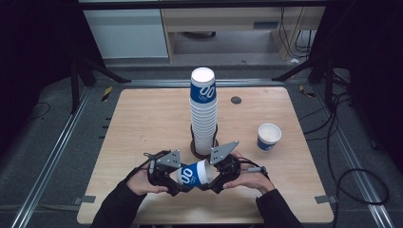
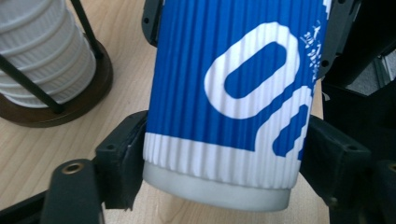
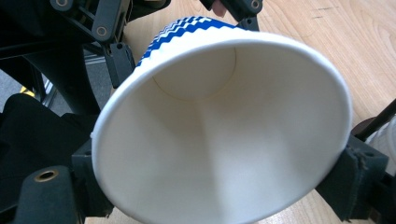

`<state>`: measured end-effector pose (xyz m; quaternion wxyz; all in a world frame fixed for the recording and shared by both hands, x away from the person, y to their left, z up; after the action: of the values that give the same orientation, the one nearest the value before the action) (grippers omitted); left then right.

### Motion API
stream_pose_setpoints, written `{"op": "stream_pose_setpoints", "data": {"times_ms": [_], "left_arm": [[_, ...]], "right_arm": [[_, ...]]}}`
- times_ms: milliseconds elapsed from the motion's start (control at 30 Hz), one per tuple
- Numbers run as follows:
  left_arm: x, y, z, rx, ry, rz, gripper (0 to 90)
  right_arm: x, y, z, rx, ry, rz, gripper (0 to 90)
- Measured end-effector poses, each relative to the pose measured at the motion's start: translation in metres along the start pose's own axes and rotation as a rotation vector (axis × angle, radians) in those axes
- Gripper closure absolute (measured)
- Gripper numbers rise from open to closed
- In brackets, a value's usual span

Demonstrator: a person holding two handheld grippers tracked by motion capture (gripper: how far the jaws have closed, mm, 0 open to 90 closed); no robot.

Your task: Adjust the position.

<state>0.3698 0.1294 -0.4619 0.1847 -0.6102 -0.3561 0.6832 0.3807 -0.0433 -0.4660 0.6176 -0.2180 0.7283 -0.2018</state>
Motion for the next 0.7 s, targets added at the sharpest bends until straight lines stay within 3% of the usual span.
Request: {"op": "stream_pose_setpoints", "data": {"times_ms": [133,300,433,700], "left_arm": [[0.001,0.001,-0.001,0.001,0.005,-0.003,26.1],[0.000,-0.002,-0.003,0.000,-0.013,0.026,26.6],[0.003,-0.004,-0.008,-0.019,-0.028,0.036,26.7],[0.004,-0.015,-0.020,-0.071,-0.076,0.110,26.7]], "right_arm": [[0.001,0.001,0.000,0.000,-0.002,-0.007,14.8],[-0.001,-0.001,0.002,0.020,0.005,0.025,10.9],[-0.006,-0.009,0.004,0.045,0.027,0.084,7.1],[-0.010,-0.030,0.009,0.094,0.043,0.180,6.1]]}}
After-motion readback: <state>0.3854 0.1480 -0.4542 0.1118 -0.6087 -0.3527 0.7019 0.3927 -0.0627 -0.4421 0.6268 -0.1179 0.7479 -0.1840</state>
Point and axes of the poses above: each handheld gripper's, and its own axes: y roughly forward along the jaws, x roughly out of its underside, z roughly to its right, the point moved 4 cm from there along y, roughly forward along the jaws, and after that the axes turned 6 degrees about -x, right-handed, at the moved point
